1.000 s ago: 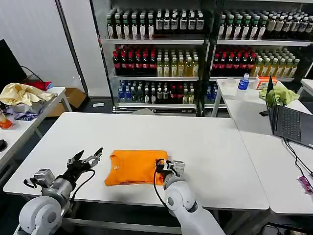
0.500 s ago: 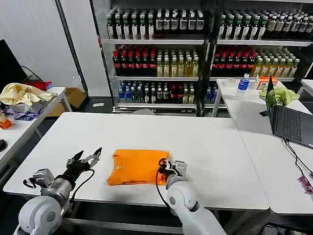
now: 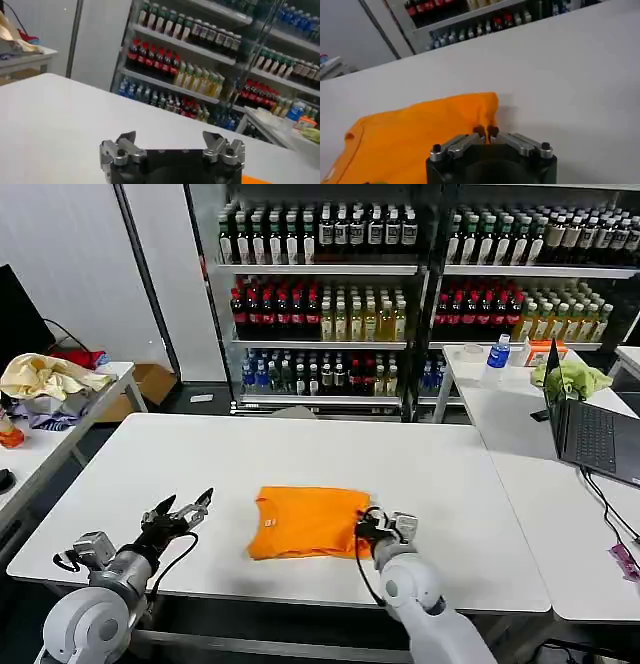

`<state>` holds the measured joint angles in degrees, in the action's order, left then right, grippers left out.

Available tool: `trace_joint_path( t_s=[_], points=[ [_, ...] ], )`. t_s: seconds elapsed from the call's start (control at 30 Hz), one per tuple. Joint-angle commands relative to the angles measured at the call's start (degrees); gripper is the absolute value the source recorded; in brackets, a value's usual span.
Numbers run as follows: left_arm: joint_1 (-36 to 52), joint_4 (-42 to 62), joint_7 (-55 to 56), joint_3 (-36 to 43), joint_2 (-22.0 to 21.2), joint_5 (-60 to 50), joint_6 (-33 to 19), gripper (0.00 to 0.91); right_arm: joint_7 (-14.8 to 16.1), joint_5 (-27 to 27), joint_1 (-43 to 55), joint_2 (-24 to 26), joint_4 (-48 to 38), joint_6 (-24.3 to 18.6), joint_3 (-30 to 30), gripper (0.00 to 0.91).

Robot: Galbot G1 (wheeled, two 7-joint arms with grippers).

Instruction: Fold and organize the clothes.

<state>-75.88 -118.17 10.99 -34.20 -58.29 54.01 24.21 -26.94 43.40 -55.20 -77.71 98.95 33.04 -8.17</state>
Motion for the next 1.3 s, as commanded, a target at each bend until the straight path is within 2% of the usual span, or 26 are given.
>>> trace_joint_path(
  t_s=[0.03,0.2,0.23,0.27,0.33,0.37,0.5,0.6,0.7,0.93,1.07,1.3],
  points=[
    [-0.04,-0.06,-0.01,0.32,-0.25,-0.33,-0.05,0.907,5.84,0.18,-4.51,5.94,3.18,0.05,-6.57,0.0],
    [-0.08,-0.28,0.06,0.52,-0.37,-0.68,-0.08,0.907,7.06,-0.85,-6.23,7.04,4.45,0.08,-8.68,0.0],
    [-0.11,-0.29,0.08,0.57,-0.41,-0.75,-0.1,0.907,7.43,-1.85,-6.3,7.16,4.6,0.08,-8.71,0.312],
    [-0.15,-0.32,0.11,0.66,-0.48,-0.9,-0.13,0.907,8.18,-2.65,-6.38,7.2,4.89,0.08,-8.64,0.907],
    [-0.31,-0.4,0.07,0.82,-0.64,-1.59,-0.26,0.907,9.65,-4.74,-6.59,7.08,5.67,-0.71,-8.45,0.907],
    [-0.41,-0.44,0.03,0.9,-0.74,-2.08,-0.35,0.907,10.1,-6.65,-6.84,7.07,6.13,-2.72,-8.12,0.907],
    [-1.19,-0.8,-0.17,1.1,-0.77,-5.19,-1.21,0.907,11.9,-20.91,-9.51,7.62,8.99,-14.49,-7.77,0.907],
    [-1.68,-1.23,-0.42,1.09,-0.58,-6.9,-1.93,0.907,13.15,-28.99,-12.67,8.95,11.38,-21.26,-9.14,0.907],
    [-1.9,-1.54,-0.67,1.3,-0.55,-8.41,-2.52,0.907,14.2,-32.17,-17.19,10.42,15.22,-25.43,-11.42,0.907],
    [-2.04,-2.46,-1.29,2.84,-1.27,-11.17,-3.65,0.907,15.48,-34.02,-27.64,11.51,20.7,-30.26,-19.04,0.907],
    [-2.37,-3.19,-1.87,4.07,-1.84,-13.11,-4.22,0.907,15.66,-34.13,-31.3,11.05,23.37,-29.93,-20.77,0.907],
    [-2.7,-4.04,-2.01,4.46,-2.18,-13.26,-4.31,0.907,14.24,-33.9,-31.37,10.32,23.61,-28.27,-21.58,0.907]
  ],
)
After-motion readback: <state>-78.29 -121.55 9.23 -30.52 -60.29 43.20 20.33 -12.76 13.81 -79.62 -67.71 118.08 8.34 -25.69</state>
